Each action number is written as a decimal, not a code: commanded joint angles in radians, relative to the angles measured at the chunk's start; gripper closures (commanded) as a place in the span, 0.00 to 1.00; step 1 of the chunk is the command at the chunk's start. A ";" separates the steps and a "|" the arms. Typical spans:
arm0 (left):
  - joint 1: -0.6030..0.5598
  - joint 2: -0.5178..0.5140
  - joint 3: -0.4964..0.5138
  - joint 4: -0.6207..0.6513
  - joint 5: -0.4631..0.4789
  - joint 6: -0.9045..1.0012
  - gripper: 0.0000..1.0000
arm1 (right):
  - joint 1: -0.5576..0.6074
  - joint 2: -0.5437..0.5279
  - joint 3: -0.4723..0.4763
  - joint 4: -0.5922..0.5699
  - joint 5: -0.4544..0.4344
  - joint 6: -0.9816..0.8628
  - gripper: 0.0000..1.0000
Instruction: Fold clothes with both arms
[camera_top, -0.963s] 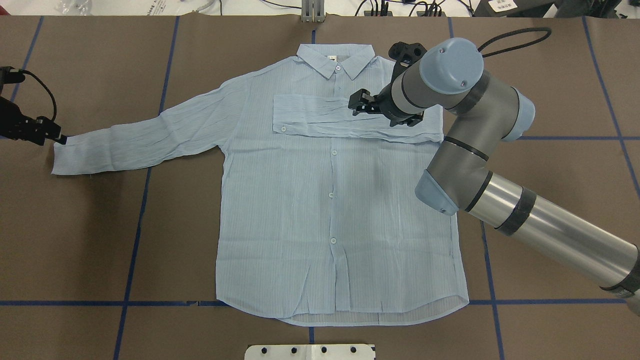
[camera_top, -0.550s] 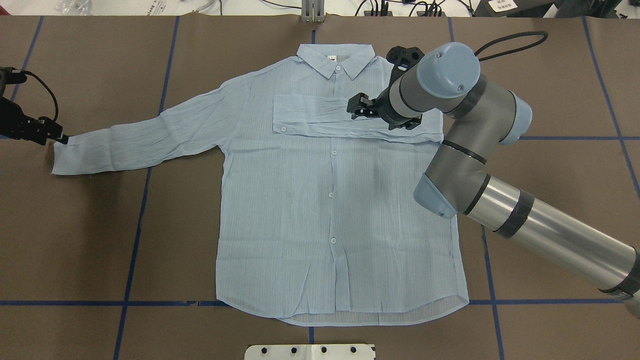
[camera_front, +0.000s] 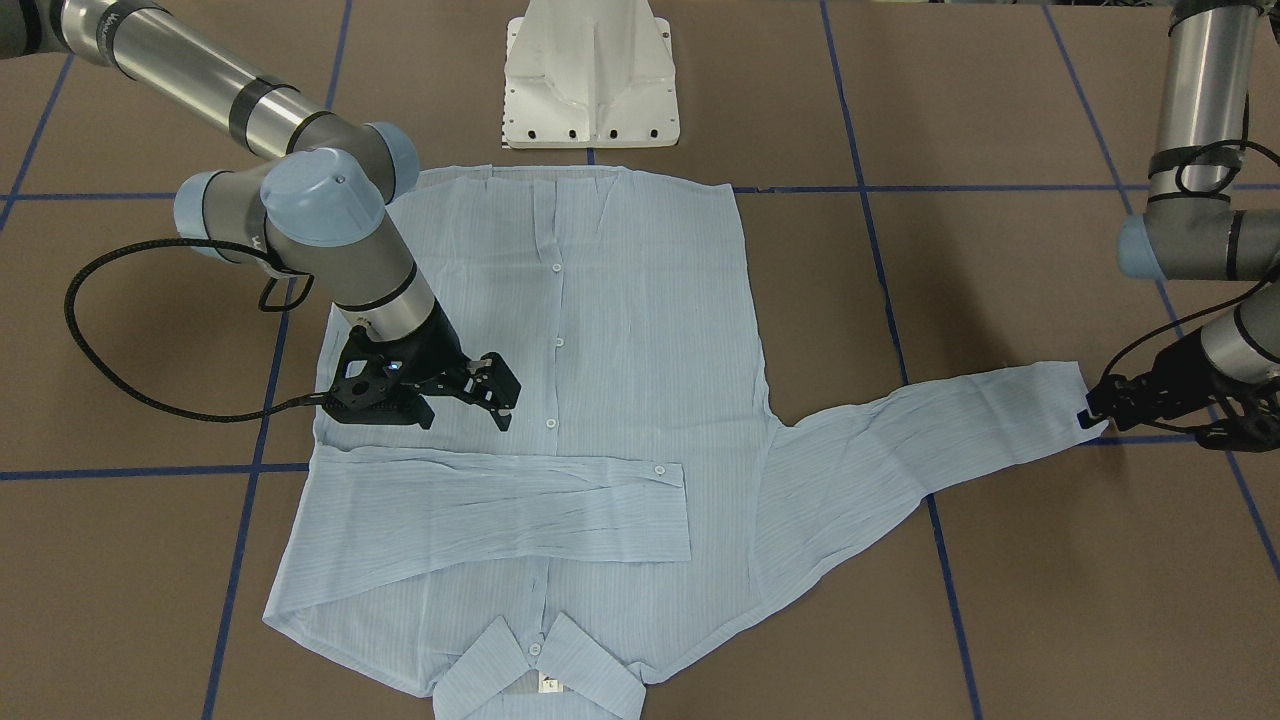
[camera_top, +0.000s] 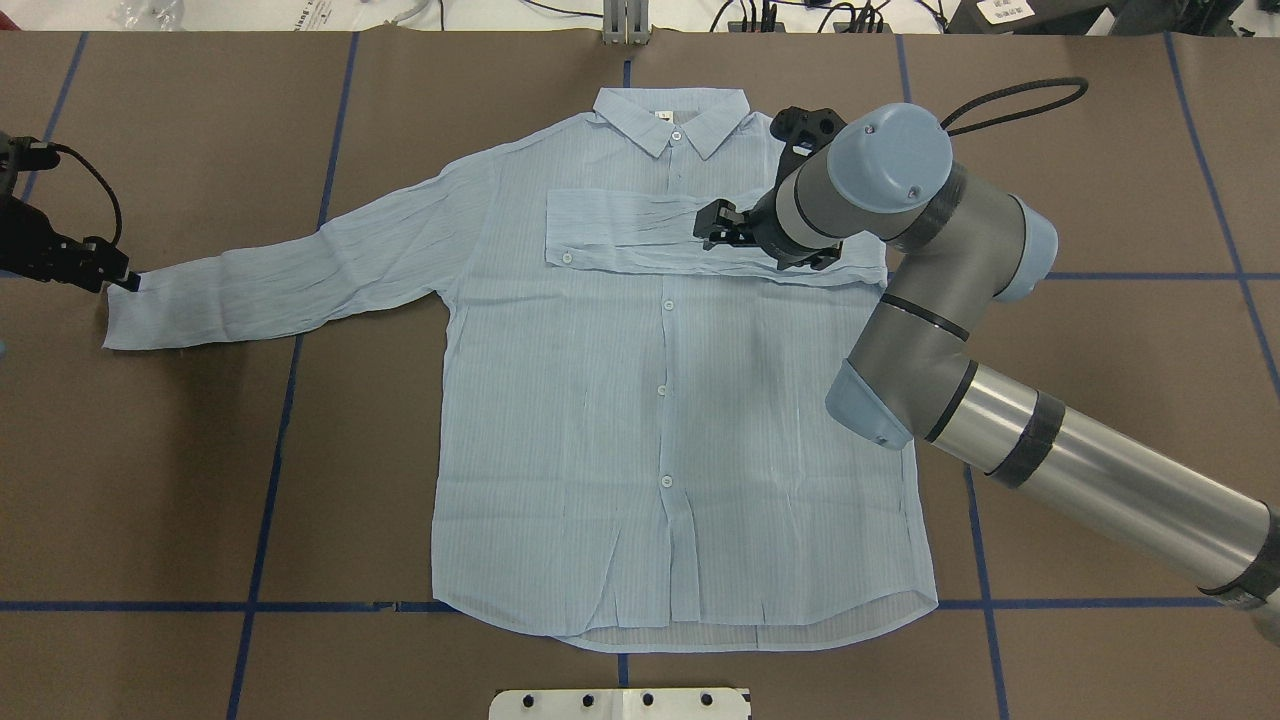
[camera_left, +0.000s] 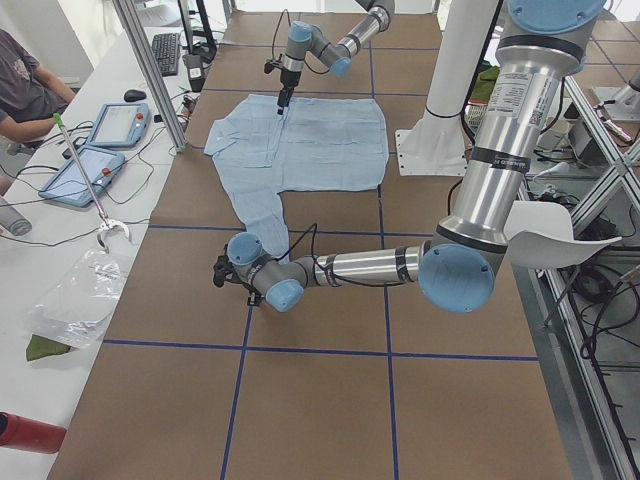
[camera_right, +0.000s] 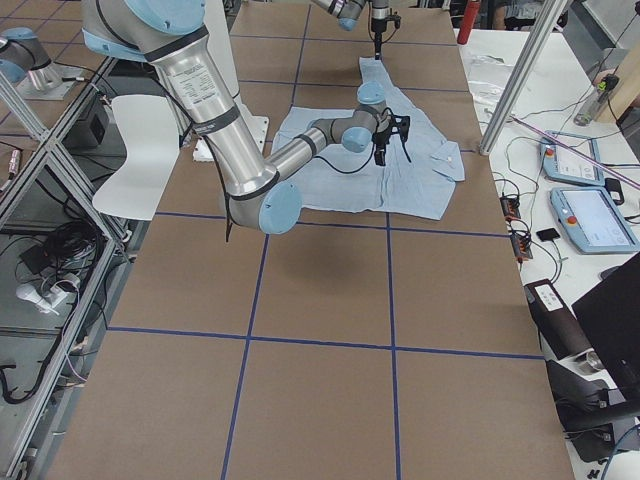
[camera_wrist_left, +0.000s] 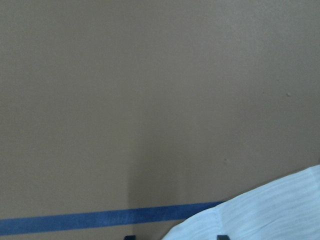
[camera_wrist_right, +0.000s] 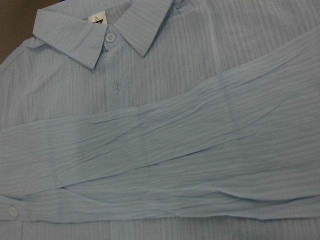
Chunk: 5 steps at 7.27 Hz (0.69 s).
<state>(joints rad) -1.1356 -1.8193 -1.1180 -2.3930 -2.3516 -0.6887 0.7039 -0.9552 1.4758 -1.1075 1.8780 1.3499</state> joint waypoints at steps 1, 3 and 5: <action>0.002 0.000 -0.002 -0.002 0.000 0.000 0.44 | -0.001 -0.002 0.000 0.000 -0.002 0.000 0.01; 0.002 0.001 0.000 -0.002 0.000 0.000 0.60 | -0.001 -0.002 0.004 0.000 -0.002 0.000 0.01; 0.002 0.002 -0.005 0.000 0.002 -0.002 1.00 | -0.001 0.000 0.008 0.000 0.000 -0.003 0.01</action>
<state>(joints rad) -1.1336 -1.8180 -1.1203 -2.3942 -2.3506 -0.6891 0.7026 -0.9564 1.4819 -1.1075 1.8770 1.3485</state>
